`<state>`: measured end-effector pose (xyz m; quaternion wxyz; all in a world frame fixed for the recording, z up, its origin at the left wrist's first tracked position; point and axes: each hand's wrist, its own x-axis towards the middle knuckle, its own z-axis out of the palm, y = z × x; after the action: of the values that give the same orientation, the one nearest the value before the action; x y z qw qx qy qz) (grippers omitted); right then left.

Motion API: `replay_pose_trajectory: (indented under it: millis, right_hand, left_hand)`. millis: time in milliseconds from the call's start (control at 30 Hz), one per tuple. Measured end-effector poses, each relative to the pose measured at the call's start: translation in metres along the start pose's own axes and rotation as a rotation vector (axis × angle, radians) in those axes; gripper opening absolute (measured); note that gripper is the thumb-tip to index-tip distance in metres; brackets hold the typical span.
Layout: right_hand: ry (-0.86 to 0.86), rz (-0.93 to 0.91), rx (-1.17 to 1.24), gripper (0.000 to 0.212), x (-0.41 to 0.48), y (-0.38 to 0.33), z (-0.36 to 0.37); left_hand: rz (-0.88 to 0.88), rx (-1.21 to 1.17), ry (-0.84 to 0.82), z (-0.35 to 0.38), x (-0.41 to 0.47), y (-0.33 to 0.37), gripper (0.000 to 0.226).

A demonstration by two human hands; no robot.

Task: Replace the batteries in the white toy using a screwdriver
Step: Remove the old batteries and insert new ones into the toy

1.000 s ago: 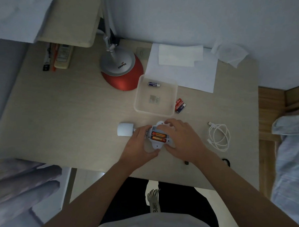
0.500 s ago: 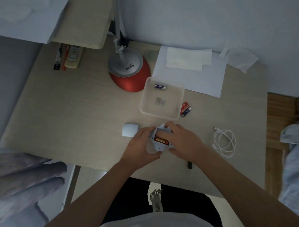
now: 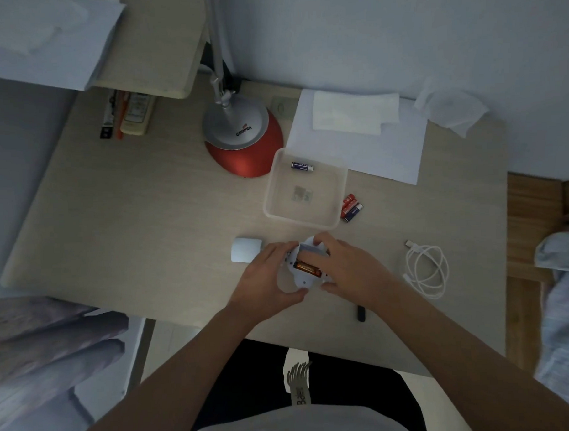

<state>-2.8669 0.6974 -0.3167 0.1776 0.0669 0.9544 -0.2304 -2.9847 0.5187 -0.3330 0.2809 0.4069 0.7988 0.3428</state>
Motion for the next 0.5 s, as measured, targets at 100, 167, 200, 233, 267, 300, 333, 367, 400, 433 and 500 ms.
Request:
replay_pose_trajectory:
  millis: [100, 167, 200, 233, 267, 300, 333, 367, 400, 433, 500]
  right_hand:
    - [0.004, 0.004, 0.011, 0.078, 0.0001, 0.0009, 0.0022]
    - [0.003, 0.005, 0.013, 0.077, 0.0002, 0.0015, 0.0041]
    - [0.003, 0.008, 0.008, 0.076, 0.0003, 0.0017, 0.0047]
    - [0.003, 0.012, 0.003, 0.076, 0.0006, 0.0016, 0.0051]
    - [0.002, 0.015, 0.0, 0.077, 0.0009, 0.0013, 0.0053]
    - [0.003, 0.014, 0.0, 0.078, 0.0014, 0.0008, 0.0051]
    - [0.004, 0.01, 0.0, 0.079, 0.0018, 0.0007, 0.0049]
    - [0.004, 0.007, 0.0, 0.08, 0.0024, 0.0006, 0.0044]
    - [0.002, 0.007, 0.0, 0.08, 0.0028, 0.0005, 0.004]
    - [0.0, 0.006, 0.0, 0.08, 0.003, 0.0007, 0.0037]
    - [0.0, 0.001, 0.004, 0.079, 0.0026, 0.001, 0.0037]
  left_hand:
    - [0.003, 0.001, -0.003, 0.0, -0.0001, 0.0, 0.085]
    - [0.001, 0.001, 0.002, 0.0, -0.0006, 0.0, 0.085]
    - [0.0, -0.002, 0.004, -0.0001, -0.0005, 0.0001, 0.084]
    - [0.0, -0.003, 0.004, -0.0001, -0.0005, 0.0002, 0.084]
    - [0.002, -0.004, 0.002, 0.0001, -0.0006, 0.0, 0.085]
    - [0.005, -0.004, 0.003, 0.0, -0.0006, 0.0, 0.085]
    - [0.007, -0.004, 0.003, 0.0, -0.0005, -0.0004, 0.085]
    - [0.009, -0.004, 0.002, -0.0001, -0.0006, -0.0006, 0.085]
    - [0.011, -0.002, 0.001, -0.0003, -0.0005, -0.001, 0.085]
    - [0.015, 0.002, 0.0, -0.0005, -0.0004, -0.0011, 0.085]
    - [0.027, 0.011, -0.003, -0.0003, -0.0003, -0.0016, 0.085]
